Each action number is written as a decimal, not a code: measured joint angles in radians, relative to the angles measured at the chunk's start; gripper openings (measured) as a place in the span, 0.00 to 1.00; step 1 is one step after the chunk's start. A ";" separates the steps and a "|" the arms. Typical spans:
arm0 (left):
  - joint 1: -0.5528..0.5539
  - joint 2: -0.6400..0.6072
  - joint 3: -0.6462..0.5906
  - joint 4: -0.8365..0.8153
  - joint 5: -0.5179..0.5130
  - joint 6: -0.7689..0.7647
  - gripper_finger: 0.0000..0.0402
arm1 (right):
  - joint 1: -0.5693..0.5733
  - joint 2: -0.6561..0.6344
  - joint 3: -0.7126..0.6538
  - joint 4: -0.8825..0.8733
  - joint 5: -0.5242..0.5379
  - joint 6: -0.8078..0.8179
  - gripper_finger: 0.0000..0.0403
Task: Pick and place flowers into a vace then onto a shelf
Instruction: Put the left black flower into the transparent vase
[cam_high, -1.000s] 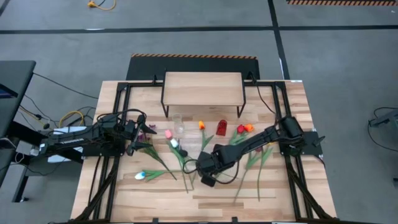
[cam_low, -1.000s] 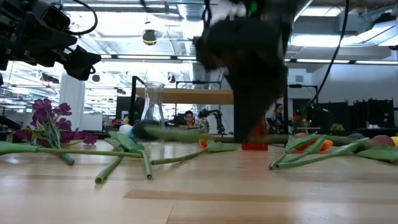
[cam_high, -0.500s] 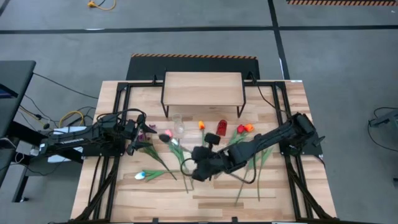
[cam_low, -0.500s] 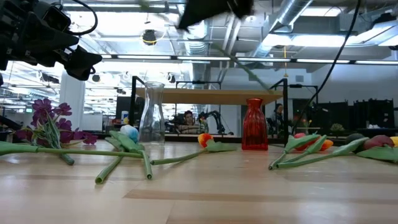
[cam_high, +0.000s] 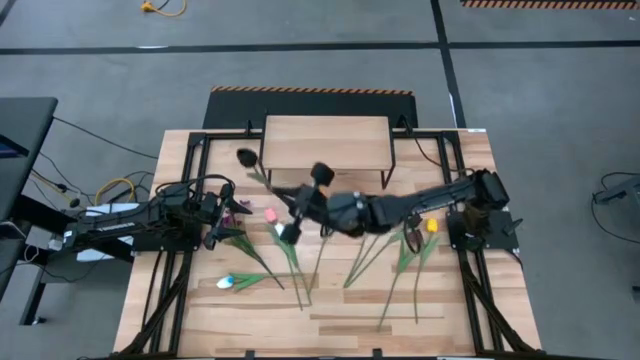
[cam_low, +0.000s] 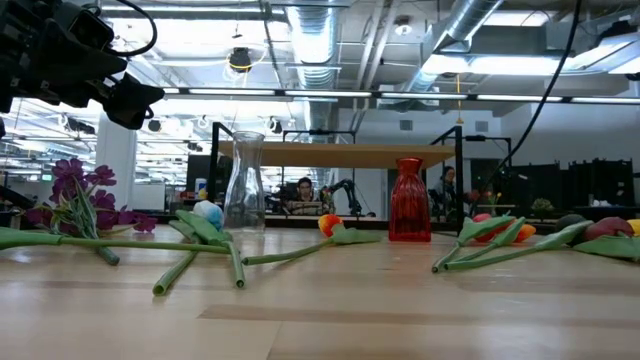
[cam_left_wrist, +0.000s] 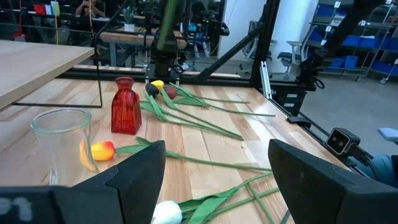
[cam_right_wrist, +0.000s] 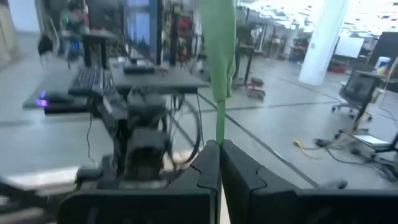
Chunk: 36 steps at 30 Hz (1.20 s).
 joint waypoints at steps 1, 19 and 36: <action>0.000 0.000 0.000 0.000 0.000 0.000 0.69 | -0.018 0.002 -0.001 0.014 -0.026 0.000 0.00; 0.000 0.000 0.000 0.000 -0.002 -0.001 0.69 | -0.189 0.123 -0.115 0.362 -0.180 0.051 0.00; 0.000 0.000 0.000 -0.002 -0.008 -0.001 0.69 | -0.190 0.135 -0.115 0.310 -0.173 0.051 0.01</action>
